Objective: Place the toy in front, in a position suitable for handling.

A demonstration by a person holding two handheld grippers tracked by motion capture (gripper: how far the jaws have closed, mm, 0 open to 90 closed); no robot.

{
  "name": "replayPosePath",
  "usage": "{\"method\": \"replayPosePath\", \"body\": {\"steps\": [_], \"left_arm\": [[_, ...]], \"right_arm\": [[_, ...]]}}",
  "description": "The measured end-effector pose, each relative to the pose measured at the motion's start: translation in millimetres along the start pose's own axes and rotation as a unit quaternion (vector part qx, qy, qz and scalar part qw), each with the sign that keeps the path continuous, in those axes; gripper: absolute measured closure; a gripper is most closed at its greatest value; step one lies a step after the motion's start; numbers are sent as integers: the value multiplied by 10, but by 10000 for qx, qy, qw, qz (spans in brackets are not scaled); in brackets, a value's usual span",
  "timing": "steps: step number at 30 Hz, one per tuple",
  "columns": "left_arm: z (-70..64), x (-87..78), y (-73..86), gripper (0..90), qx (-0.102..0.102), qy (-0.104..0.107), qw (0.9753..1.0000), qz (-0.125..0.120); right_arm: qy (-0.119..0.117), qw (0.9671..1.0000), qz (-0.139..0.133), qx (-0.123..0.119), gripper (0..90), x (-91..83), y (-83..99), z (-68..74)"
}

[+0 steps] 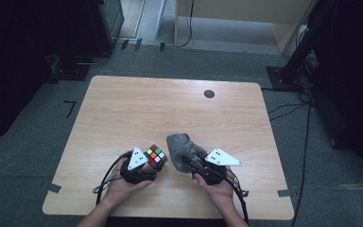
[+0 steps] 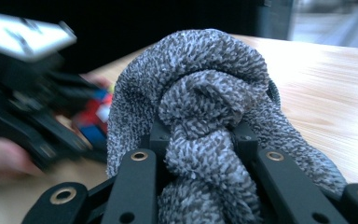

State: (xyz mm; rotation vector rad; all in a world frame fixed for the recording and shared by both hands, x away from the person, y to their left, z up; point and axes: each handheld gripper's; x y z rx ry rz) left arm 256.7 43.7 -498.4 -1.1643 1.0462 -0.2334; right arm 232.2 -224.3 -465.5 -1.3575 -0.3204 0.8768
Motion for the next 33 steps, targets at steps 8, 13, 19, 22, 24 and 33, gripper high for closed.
{"method": "replayPosePath", "body": {"steps": [8, 13, 19, 22, 24, 33], "left_arm": [[-192, -21, -5, 342, 525, 459, 9970, -346], [-160, -79, -13, 342, 514, 530, 9958, -547], [-115, -82, -3, 343, 465, 468, 9962, -568], [-127, -56, 13, 343, 500, 423, 9964, -533], [-138, -45, 18, 343, 550, 404, 9960, -571], [-103, -27, 39, 344, 588, 403, 9948, -724]], "right_arm": [[-325, 9994, -40, -67, 701, 30, 24, 82], [-331, 9991, 224, -141, 695, 114, 111, 53], [-73, 9983, 531, -212, 695, 136, 136, -12], [-204, 9997, 91, -136, 695, 35, 31, 15], [-451, 9988, -158, -46, 695, -22, -28, 52], [-286, 9988, 361, -160, 694, 101, 80, 28]]}}
Point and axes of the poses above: each handheld gripper's, and its own axes: x roughly forward along the jaws, y roughly out of its underside, z roughly to its left
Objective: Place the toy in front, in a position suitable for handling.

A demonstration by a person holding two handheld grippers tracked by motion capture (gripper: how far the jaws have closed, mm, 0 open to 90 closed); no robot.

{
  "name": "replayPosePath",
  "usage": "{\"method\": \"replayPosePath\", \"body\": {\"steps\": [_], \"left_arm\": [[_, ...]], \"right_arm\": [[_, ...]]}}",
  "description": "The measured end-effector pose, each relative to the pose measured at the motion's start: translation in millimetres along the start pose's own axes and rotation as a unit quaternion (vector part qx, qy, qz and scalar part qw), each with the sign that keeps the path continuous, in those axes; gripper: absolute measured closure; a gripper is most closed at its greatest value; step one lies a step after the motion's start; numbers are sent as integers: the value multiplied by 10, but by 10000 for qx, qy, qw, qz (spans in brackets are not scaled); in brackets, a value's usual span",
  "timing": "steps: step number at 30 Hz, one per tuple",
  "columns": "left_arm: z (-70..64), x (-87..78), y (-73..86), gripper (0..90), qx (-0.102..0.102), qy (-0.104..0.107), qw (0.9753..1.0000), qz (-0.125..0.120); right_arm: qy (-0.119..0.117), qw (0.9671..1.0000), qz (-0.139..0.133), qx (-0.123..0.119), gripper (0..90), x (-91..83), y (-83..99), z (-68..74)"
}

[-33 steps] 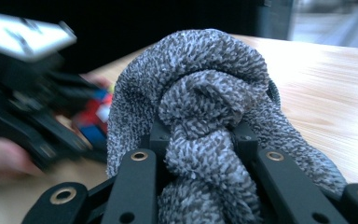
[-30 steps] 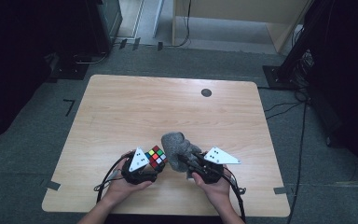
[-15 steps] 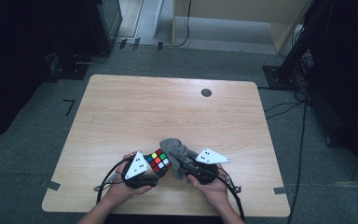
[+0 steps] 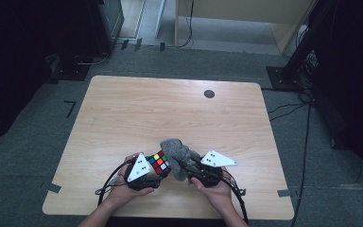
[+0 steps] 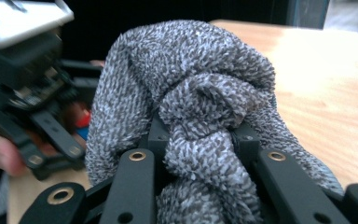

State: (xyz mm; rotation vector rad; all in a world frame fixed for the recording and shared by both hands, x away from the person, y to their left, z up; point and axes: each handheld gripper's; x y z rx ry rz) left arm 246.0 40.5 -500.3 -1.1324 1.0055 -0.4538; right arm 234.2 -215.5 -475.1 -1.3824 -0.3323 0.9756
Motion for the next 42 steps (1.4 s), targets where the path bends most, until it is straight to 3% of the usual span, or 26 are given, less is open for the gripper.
{"method": "replayPosePath", "body": {"steps": [3, 5, 10, 16, 19, 23, 27, 31, 34, 36, 38, 42], "left_arm": [[5, 35, 23, 344, 101, -8, 9999, 4], [3, 49, 31, 344, 104, -59, 9999, 72], [-10, 27, 2, 344, 3, 54, 10000, 29], [-20, -57, -54, 343, 46, 66, 9999, -111], [11, -63, -50, 343, -22, 21, 10000, -93], [13, -31, -27, 343, 18, -65, 9999, 85], [-16, -17, -34, 343, 77, -22, 9999, 112], [-25, -67, -60, 343, 76, 106, 9998, -125], [-10, -106, -75, 343, 36, 102, 9995, -287], [6, -95, -67, 343, 0, 72, 9997, -215], [3, -65, -45, 343, 57, -12, 10000, -63], [-28, -32, -37, 343, 138, -1, 9999, 40]], "right_arm": [[197, 9997, 79, -89, 694, -10, 2, -28], [230, 9996, -76, -117, 694, -54, -35, -18], [-79, 9990, -426, -90, 691, -115, -108, 77], [-90, 9998, -189, -58, 691, -19, -31, 65], [168, 9997, 83, -133, 692, 7, -5, 14], [117, 9997, -201, -104, 691, -61, -68, 31], [-179, 9983, -542, -91, 688, -122, -135, 100], [-190, 9994, -276, -49, 689, -58, -87, 103], [-135, 9998, -80, 138, 690, -8, -39, 36], [-21, 9999, 5, 143, 690, -8, -39, 8], [-22, 9998, -100, 165, 690, -38, -64, 13], [-233, 9991, -361, 2, 688, -94, -137, 112]]}}
Point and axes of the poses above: each handheld gripper's, and its own axes: x roughly forward along the jaws, y roughly out of its underside, z roughly to its left
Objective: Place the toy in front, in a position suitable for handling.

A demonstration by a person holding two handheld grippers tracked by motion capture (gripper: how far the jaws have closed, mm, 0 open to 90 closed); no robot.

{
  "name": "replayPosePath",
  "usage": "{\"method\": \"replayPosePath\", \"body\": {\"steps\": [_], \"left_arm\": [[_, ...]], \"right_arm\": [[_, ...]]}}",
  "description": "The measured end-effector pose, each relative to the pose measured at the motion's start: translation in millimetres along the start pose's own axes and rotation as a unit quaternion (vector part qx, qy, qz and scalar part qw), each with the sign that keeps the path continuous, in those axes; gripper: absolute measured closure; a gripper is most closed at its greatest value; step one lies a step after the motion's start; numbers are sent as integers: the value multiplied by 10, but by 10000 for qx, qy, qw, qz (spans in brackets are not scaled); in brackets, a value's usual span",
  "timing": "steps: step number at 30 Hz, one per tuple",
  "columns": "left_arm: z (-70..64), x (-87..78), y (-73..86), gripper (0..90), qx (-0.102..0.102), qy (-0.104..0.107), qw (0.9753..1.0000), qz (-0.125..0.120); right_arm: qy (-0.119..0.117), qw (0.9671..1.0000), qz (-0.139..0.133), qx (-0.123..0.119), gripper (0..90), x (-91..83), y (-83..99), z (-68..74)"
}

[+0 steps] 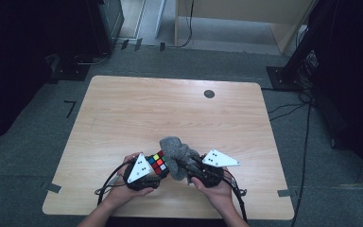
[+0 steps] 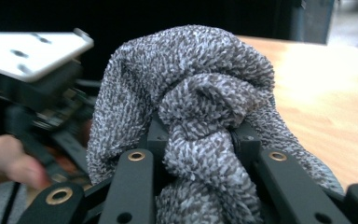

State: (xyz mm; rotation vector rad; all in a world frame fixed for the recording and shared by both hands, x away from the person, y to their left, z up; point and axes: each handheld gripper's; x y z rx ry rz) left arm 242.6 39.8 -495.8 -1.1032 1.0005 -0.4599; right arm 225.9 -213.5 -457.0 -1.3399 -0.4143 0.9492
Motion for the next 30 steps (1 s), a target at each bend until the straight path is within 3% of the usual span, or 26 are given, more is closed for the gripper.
{"method": "replayPosePath", "body": {"steps": [3, 5, 8, 10, 13, 16, 18, 21, 24, 27, 30], "left_arm": [[-15, -6, -9, 343, 27, -3, 10000, -22], [1, -29, -10, 343, -31, 34, 9999, -124], [28, -74, -35, 343, -161, 102, 9993, -331], [34, -55, -29, 343, -167, 106, 9995, -251], [-4, 8, 4, 343, -32, 32, 10000, 35], [-43, 19, -5, 343, 10, 104, 9999, -22], [-39, -27, -31, 343, -17, 234, 9995, -209], [-9, -82, -41, 343, -47, 244, 9989, -389], [29, -81, -35, 343, -129, 186, 9991, -364], [19, -27, -4, 343, -96, 150, 9998, -78], [-25, -8, -17, 343, -28, 203, 9998, -64]], "right_arm": [[-69, 9999, 79, -99, 687, 35, 18, 45], [-71, 9999, 76, 44, 687, 47, 50, 9], [92, 9996, 252, 108, 687, 69, 95, -55], [169, 9992, 326, 156, 688, 66, 97, -84], [96, 9998, 87, 137, 688, 7, 28, -55], [-138, 9998, -121, 102, 687, -27, -34, 11], [-135, 9999, -5, 103, 687, 0, -15, 19], [-111, 9991, 73, 393, 688, 43, 66, -53], [148, 9983, 361, 432, 689, 75, 112, -130], [113, 9988, 182, 450, 688, 31, 65, -112], [-99, 9995, -87, 286, 685, -20, -11, -23]]}}
Point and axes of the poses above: each handheld gripper's, and its own axes: x roughly forward along the jaws, y roughly out of its underside, z roughly to its left
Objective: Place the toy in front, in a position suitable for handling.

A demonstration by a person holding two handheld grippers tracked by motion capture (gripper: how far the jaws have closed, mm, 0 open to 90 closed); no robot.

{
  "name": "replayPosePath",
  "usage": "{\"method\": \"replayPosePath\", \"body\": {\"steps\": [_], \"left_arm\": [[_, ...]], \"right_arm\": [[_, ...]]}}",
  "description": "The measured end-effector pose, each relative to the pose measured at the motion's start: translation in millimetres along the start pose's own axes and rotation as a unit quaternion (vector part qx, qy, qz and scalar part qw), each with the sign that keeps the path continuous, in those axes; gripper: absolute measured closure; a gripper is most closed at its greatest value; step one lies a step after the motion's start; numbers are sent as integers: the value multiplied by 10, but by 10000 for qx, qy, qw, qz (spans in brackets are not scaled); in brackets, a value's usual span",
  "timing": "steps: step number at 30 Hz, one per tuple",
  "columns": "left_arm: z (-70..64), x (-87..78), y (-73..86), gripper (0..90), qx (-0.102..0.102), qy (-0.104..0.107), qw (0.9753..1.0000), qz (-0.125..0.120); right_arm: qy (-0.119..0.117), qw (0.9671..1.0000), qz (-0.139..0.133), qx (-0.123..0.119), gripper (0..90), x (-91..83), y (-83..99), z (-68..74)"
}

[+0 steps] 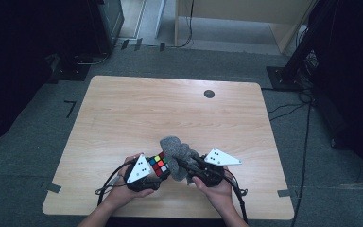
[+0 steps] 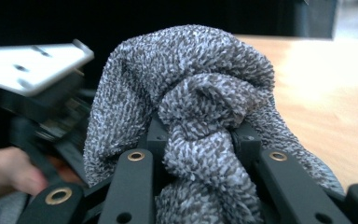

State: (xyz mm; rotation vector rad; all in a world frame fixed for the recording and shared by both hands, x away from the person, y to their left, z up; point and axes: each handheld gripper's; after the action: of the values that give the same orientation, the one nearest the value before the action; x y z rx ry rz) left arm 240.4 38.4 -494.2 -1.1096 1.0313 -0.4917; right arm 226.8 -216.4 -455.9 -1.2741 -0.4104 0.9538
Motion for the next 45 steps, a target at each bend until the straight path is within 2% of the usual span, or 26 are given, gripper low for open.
{"method": "replayPosePath", "body": {"steps": [2, 5, 6, 8, 9, 12, 14, 16, 19, 22, 25, 29, 31, 32, 35, 37, 38, 40, 41, 43, 45], "left_arm": [[-10, -18, -21, 343, 6, 42, 9999, -103], [5, -42, -21, 343, 14, -4, 9999, -125], [14, -53, -22, 343, -18, -6, 9998, -180], [34, -74, -34, 343, -104, 17, 9996, -268], [39, -74, -35, 343, -122, 8, 9995, -275], [39, -41, -9, 343, -76, -77, 9999, -85], [29, -13, 6, 343, -35, -130, 9999, 28], [19, -9, 1, 343, -38, -89, 10000, -10], [6, -45, -25, 343, -24, 15, 9998, -173], [18, -78, -33, 343, -52, 17, 9996, -285], [41, -92, -38, 343, -130, 5, 9993, -347], [19, -32, -2, 343, -2, -133, 9999, -75], [-1, -13, -1, 343, 42, -107, 9999, -36], [-12, -13, -7, 343, 46, -80, 9999, -65], [-21, -43, -27, 342, 29, 4, 9998, -220], [-7, -64, -26, 342, 9, 17, 9996, -281], [4, -75, -29, 343, -38, 33, 9994, -339], [26, -87, -37, 343, -116, 44, 9992, -393], [29, -83, -33, 342, -123, 27, 9992, -367], [26, -61, -18, 342, -65, -67, 9997, -240], [17, -39, -6, 343, -39, -131, 9998, -134]], "right_arm": [[-28, 9999, 55, -83, 685, 14, 4, 29], [25, 9998, 150, 89, 685, 60, 88, -28], [80, 9996, 248, 127, 686, 76, 113, -52], [296, 9986, 441, -30, 686, 98, 147, -84], [330, 9983, 473, -35, 686, 96, 146, -94], [303, 9992, 260, -12, 684, 38, 81, -83], [189, 9998, 30, -14, 682, -9, 30, -53], [55, 9999, -83, -21, 681, -25, 11, -24], [0, 9999, 104, -59, 681, 28, 61, -20], [29, 9997, 195, 108, 681, 77, 136, -72], [453, 9979, 444, -118, 684, 84, 142, -93], [417, 9990, 118, -73, 683, -6, 40, -52], [168, 9998, -109, -64, 682, -40, -1, 2], [83, 9998, -136, -102, 682, -42, -10, 33], [76, 9997, 42, -249, 683, 13, 35, 71], [83, 9999, 37, -70, 683, 34, 92, 23], [157, 9998, 144, -51, 683, 50, 113, -7], [421, 9982, 377, -204, 684, 76, 150, -44], [439, 9981, 404, -177, 684, 76, 155, -61], [402, 9987, 282, -137, 684, 49, 127, -56], [264, 9995, 75, -152, 683, 15, 81, -16]]}}
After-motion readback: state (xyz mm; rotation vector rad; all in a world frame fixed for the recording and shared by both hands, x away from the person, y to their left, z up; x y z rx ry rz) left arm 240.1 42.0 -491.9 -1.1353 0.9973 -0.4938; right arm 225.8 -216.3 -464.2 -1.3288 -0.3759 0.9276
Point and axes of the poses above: each handheld gripper's, and its own axes: x roughly forward along the jaws, y roughly out of its underside, z roughly to its left
